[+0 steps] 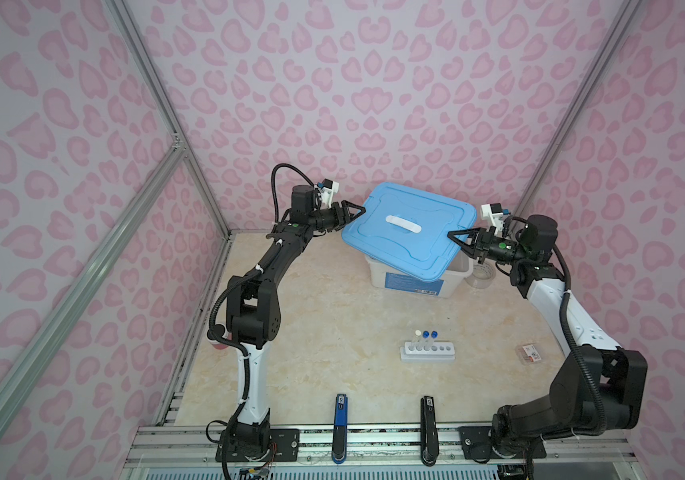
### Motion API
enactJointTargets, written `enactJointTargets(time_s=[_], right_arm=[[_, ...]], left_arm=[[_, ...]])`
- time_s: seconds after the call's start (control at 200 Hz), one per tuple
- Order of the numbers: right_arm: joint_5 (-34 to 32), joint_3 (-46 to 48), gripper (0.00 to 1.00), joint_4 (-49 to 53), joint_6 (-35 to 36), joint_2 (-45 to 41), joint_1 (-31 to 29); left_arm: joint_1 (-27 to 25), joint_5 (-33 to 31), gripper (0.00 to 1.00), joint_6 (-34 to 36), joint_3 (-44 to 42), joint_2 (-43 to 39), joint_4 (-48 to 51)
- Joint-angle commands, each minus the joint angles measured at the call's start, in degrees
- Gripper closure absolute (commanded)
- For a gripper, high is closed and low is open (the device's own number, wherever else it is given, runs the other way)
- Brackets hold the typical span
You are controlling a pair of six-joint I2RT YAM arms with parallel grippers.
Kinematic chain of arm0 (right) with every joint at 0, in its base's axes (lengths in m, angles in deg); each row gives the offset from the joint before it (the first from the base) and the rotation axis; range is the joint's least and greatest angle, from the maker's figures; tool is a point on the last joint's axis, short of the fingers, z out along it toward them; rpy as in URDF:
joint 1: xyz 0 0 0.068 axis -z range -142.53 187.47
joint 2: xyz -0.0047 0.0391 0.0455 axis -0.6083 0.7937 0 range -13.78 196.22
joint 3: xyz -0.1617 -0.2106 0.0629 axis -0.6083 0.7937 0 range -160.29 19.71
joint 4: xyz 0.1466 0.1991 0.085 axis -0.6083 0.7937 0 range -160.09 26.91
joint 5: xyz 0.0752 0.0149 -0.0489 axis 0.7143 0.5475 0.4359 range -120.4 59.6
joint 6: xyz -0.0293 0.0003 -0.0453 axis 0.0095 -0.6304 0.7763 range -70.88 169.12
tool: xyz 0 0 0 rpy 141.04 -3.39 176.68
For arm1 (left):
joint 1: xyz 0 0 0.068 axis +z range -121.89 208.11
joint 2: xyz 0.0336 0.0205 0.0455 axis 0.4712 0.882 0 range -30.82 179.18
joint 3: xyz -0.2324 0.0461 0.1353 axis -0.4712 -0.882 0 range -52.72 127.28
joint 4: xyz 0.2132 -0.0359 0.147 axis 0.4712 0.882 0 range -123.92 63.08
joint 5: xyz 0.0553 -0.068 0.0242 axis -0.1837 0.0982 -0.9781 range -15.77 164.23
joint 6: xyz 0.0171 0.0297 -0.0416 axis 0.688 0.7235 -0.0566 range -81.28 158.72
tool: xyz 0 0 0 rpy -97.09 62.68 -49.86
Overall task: Organize the chemistry lab equipment
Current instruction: 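Lower the blue lid onto the white bin with both grippers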
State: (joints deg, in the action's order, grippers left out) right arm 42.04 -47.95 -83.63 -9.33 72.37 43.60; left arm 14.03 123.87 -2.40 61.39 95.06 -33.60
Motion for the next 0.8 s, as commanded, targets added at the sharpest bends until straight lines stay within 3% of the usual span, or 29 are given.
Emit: enactJointTargets(time_s=[0.0,0.15,0.49,0.645,0.795], right_arm=[[-2.4,0.7,0.84,-7.0,-2.2,2.3,0.6],[-2.4,0.6,0.70,-9.6,-3.2,4.7,1.1],[-4.1,-1.2,0.69,-8.9,-3.3,9.0,2.3],[-4.9,-4.0,0.69,-2.7,1.1,10.7,3.0],[-7.1,-9.3,0.69,10.5,10.6,12.4,4.0]], left_arm=[[-0.7,3.7,0.34,-0.8,1.0,0.7,-1.2],[-1.0,3.6,0.35,-0.6,0.8,0.3,-0.7],[-1.2,3.4,0.36,-0.4,-0.1,-0.2,-0.1],[-1.3,3.1,0.37,-0.2,-0.8,-0.4,0.2],[-1.4,3.2,0.37,0.0,-0.7,-0.2,0.6]])
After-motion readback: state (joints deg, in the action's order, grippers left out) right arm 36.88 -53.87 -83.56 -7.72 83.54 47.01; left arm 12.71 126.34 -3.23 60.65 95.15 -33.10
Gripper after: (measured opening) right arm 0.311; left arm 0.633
